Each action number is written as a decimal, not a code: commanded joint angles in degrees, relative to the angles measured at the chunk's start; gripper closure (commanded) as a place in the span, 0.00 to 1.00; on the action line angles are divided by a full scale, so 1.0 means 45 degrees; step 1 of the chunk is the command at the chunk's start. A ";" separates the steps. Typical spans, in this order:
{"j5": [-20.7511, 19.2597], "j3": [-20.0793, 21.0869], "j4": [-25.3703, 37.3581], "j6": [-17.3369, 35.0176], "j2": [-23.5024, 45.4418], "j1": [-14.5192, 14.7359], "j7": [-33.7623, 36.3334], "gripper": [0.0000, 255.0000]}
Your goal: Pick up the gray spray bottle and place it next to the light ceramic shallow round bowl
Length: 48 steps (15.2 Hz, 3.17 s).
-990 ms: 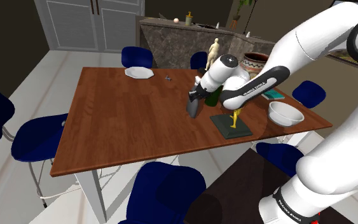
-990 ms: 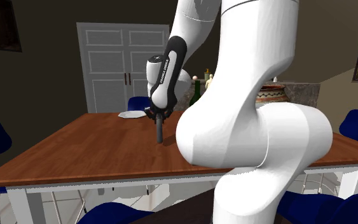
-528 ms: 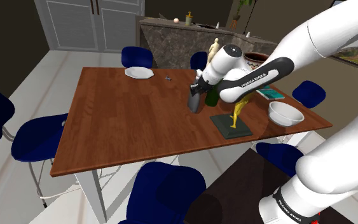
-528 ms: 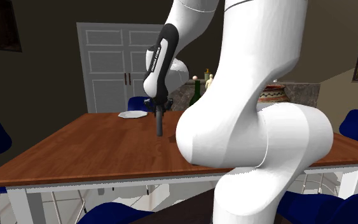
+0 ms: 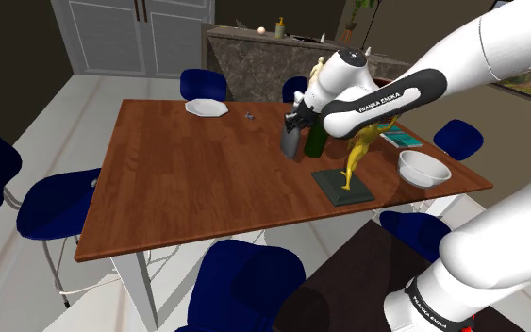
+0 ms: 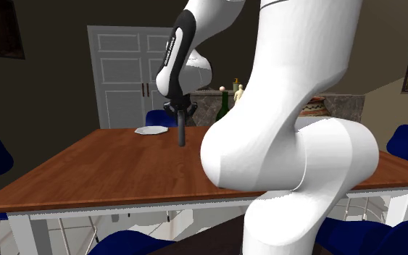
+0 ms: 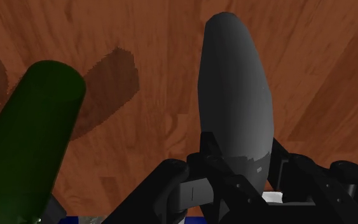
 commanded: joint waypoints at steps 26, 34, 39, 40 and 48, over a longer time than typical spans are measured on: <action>0.2915 -0.0564 0.2631 -0.4479 -0.2052 0.0811 -0.2699 1.00; 0.3176 -0.0650 0.3805 -0.5826 -0.2244 0.0877 -0.3026 1.00; 0.3276 -0.0682 0.4573 -0.6615 -0.2273 0.0895 -0.3177 1.00; 0.3468 -0.0919 0.4245 -0.6558 -0.2583 0.0866 -0.3538 1.00; 0.4486 -0.2952 0.2183 -0.6444 -0.4682 0.0682 -0.6317 1.00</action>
